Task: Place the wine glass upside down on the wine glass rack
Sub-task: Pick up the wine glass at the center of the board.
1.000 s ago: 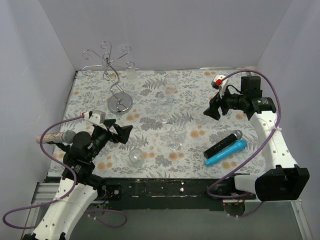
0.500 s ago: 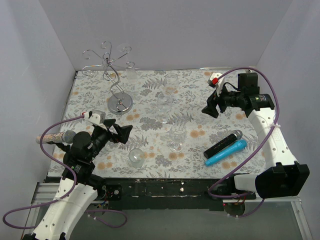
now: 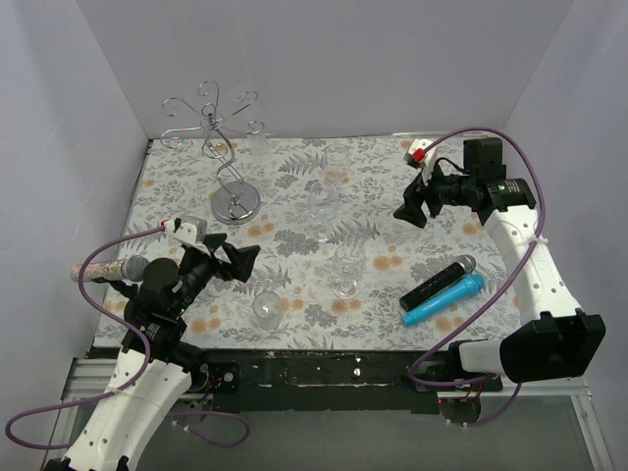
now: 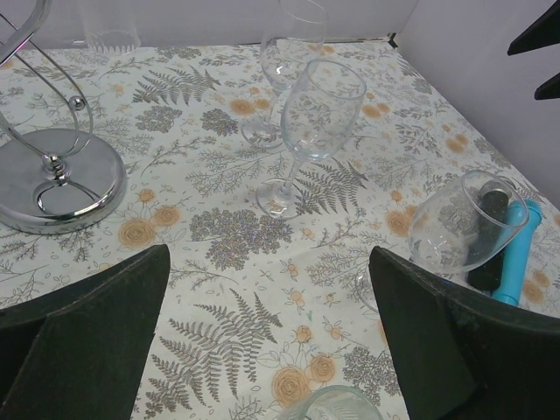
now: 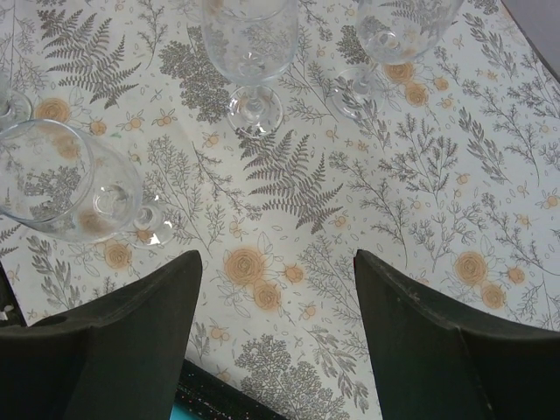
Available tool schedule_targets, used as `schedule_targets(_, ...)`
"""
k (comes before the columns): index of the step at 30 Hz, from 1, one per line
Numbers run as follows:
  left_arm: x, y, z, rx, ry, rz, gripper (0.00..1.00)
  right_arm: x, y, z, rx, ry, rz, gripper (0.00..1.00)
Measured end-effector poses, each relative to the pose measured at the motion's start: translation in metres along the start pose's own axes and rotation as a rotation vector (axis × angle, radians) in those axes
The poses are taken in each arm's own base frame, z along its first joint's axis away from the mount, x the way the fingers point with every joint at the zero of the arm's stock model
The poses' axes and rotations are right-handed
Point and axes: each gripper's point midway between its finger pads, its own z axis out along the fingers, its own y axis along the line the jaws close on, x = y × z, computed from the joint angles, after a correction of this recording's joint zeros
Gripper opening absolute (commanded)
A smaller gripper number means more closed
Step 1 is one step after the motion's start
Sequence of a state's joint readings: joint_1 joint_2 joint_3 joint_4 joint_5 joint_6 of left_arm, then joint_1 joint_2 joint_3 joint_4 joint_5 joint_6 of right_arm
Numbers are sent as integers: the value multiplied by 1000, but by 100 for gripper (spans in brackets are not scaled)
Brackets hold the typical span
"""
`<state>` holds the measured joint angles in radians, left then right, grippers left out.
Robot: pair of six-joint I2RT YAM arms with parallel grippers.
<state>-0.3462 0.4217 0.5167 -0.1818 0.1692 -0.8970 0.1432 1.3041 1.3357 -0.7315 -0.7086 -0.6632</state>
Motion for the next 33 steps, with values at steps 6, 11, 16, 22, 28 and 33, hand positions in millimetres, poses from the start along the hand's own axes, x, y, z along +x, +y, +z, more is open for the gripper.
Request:
schedule_targets(6,0,0,0,-3,-1,0,98,-10,-4,4,-6,-9,-19,79)
schedule_targets(11,0,1,0,-5,-1,0,98,-15,-6,9,-18,-10,-31,79)
schedule_targets(16,0,1,0,-7,-2,0,98,-20,-6,16,-32,-8,-42,79)
schedule_targets(22,0,2,0,-12,-2,0,98,-22,-5,21,-40,-2,-56,79)
schedule_targets(28,0,3,0,-14,-3,0,98,-24,-4,24,-41,5,-73,79)
schedule_targets(33,0,3,0,-16,-2,0,98,-25,-5,26,-38,15,-79,79)
